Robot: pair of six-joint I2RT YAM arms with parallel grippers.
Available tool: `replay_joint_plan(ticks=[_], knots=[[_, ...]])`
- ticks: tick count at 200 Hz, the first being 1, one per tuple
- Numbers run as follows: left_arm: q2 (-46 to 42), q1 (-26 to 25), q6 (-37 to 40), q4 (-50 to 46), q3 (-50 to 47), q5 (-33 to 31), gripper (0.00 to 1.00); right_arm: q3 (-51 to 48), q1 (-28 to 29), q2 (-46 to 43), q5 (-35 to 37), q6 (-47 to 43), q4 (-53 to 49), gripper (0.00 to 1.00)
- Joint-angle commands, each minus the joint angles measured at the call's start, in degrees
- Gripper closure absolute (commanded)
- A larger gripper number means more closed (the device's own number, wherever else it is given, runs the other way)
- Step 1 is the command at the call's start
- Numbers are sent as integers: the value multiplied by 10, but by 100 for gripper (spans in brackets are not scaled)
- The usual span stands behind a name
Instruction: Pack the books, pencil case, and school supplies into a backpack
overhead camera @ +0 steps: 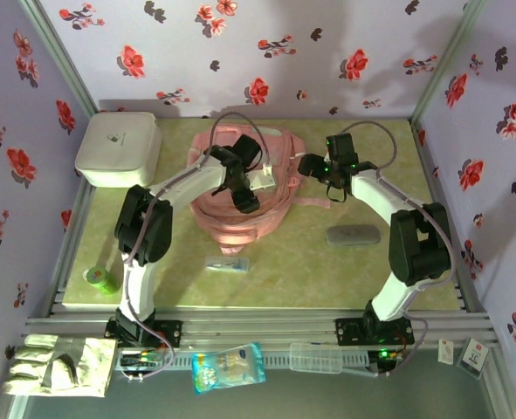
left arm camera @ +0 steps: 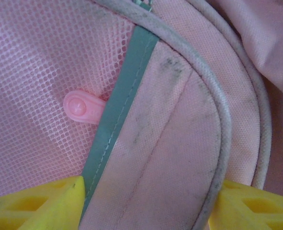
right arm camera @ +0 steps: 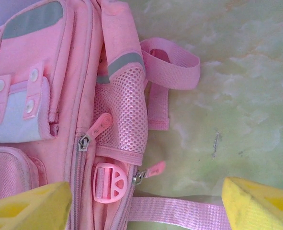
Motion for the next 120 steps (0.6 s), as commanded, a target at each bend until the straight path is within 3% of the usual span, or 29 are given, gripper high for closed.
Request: replay_joint_plan(ticks=[1, 11, 46, 65, 120], knots=[[0, 1, 23, 38, 3, -25, 36, 0, -5, 6, -3, 18, 13, 18], [-7, 1, 30, 47, -5, -23, 39, -3, -5, 6, -4, 20, 17, 18], [-41, 5, 32, 74, -24, -28, 68, 5, -5, 17, -37, 14, 37, 19], [-71, 7, 27, 104, -46, -27, 79, 26, -5, 39, -78, 8, 47, 20], [-131, 15, 10, 143, -88, -25, 95, 93, -6, 108, -158, 29, 78, 28]])
